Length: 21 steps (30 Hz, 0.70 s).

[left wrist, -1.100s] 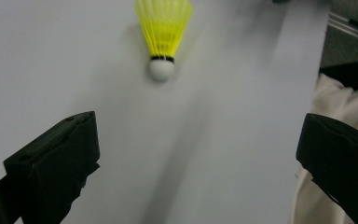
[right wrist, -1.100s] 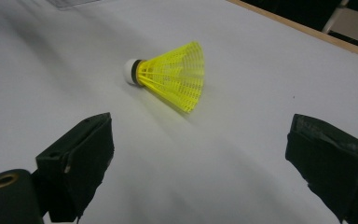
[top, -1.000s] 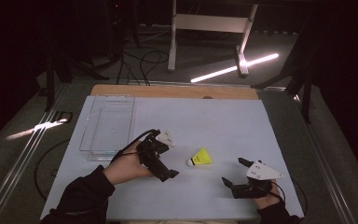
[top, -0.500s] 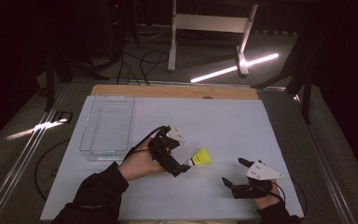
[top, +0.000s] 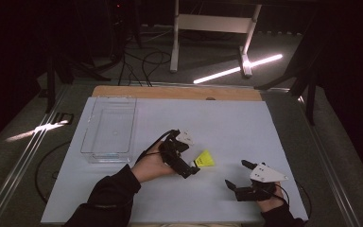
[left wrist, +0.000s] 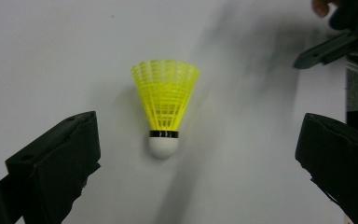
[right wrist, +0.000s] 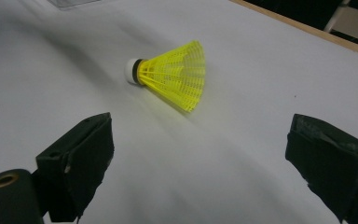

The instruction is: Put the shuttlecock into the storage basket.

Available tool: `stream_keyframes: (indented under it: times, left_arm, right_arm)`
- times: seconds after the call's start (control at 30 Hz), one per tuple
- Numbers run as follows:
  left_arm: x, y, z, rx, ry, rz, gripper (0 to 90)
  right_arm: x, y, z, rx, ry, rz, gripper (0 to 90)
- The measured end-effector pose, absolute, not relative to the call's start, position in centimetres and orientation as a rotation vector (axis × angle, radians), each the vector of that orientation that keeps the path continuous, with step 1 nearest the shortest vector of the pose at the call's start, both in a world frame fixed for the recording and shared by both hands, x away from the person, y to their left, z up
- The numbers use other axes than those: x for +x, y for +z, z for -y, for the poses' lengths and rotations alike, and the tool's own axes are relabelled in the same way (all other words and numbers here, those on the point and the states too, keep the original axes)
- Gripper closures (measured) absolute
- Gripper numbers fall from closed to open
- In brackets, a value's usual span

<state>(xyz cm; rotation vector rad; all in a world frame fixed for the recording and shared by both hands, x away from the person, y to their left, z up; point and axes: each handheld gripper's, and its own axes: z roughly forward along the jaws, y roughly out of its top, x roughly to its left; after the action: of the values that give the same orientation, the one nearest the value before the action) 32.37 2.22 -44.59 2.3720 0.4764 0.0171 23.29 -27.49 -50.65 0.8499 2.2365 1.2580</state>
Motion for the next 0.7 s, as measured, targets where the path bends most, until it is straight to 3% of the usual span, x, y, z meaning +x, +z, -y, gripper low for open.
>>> stream_keyframes:
  times: [0.17,0.7]
  left_arm:
    - [32.8,-46.2,-1.9,2.368,-0.004,-0.481,1.7]
    - [33.1,-49.3,-0.9,2.447,-0.001,-0.443,19.6]
  right_arm:
    - [23.3,-50.7,27.5,0.854,1.26,-2.236,7.8]
    - [23.3,-50.7,27.5,0.849,1.263,-2.242,7.8]
